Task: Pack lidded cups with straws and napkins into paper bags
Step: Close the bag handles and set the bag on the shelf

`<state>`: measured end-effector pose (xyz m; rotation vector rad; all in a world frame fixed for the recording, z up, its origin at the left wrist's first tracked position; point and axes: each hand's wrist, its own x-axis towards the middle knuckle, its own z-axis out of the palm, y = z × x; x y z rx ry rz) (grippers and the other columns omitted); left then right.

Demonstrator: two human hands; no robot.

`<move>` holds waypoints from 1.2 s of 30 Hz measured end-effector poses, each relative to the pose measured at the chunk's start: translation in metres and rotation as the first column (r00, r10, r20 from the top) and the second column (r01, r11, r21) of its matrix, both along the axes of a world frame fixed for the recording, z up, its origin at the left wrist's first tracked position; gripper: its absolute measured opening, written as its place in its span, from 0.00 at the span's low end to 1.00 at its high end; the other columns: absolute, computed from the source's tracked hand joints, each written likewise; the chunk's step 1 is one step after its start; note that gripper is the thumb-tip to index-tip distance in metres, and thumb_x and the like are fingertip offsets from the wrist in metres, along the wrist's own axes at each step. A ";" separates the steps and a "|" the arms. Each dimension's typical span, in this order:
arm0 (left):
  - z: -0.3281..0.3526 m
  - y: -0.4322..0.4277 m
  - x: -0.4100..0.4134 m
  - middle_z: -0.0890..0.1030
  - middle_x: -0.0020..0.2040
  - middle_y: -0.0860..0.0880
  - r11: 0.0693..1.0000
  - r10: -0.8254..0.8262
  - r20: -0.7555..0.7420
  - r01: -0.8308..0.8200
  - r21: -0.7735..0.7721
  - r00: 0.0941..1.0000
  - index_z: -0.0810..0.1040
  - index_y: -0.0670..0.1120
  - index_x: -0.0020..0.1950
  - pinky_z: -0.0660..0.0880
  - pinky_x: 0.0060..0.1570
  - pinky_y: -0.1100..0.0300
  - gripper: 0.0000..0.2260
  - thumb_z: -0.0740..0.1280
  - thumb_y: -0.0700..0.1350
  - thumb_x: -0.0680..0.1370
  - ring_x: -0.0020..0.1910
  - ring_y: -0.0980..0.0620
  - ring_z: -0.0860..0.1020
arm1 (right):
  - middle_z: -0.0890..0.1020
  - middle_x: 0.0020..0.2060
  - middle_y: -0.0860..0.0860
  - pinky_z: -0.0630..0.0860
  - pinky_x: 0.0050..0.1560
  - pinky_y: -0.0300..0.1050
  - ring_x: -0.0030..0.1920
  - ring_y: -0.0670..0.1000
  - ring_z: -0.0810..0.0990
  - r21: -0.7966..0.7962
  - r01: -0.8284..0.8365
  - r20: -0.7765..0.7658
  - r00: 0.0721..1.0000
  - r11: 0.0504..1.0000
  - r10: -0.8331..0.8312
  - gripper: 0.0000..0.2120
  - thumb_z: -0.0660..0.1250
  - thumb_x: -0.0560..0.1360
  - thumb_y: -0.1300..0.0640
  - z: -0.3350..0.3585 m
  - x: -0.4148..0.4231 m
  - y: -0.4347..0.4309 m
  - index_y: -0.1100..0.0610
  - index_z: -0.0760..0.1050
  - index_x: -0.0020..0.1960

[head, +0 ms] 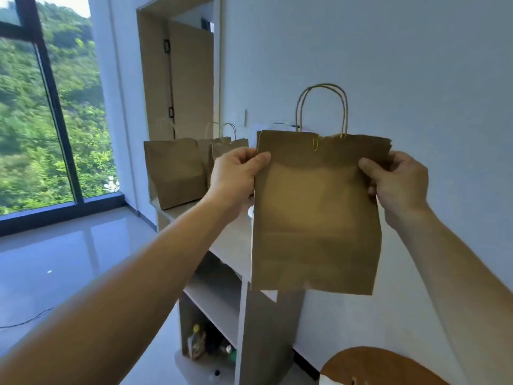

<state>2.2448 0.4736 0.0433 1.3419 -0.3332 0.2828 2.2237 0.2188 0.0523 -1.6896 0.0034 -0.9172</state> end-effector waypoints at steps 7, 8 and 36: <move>0.037 0.107 0.067 0.86 0.41 0.48 0.955 0.289 0.140 -0.295 0.026 0.947 0.85 0.49 0.42 0.80 0.39 0.59 0.04 0.72 0.44 0.76 0.41 0.51 0.85 | 0.80 0.31 0.47 0.77 0.31 0.41 0.24 0.43 0.76 -0.135 -0.254 -0.037 0.967 0.958 0.252 0.05 0.73 0.75 0.56 0.054 0.108 0.098 0.50 0.78 0.44; 0.038 0.120 0.079 0.86 0.41 0.49 0.938 0.333 0.149 -0.343 0.045 0.931 0.85 0.50 0.40 0.80 0.40 0.58 0.05 0.72 0.45 0.76 0.41 0.50 0.85 | 0.80 0.31 0.48 0.78 0.31 0.41 0.24 0.43 0.77 -0.143 -0.290 -0.048 0.957 0.946 0.286 0.05 0.73 0.75 0.56 0.056 0.128 0.110 0.51 0.77 0.44; -0.081 0.289 0.375 0.81 0.32 0.45 0.573 0.576 0.161 -0.536 0.620 0.802 0.76 0.46 0.31 0.68 0.31 0.69 0.14 0.70 0.47 0.77 0.30 0.53 0.76 | 0.84 0.32 0.48 0.79 0.39 0.38 0.34 0.48 0.85 -0.457 -0.399 -0.399 0.891 0.795 0.218 0.06 0.68 0.78 0.63 -0.043 0.529 0.304 0.54 0.78 0.45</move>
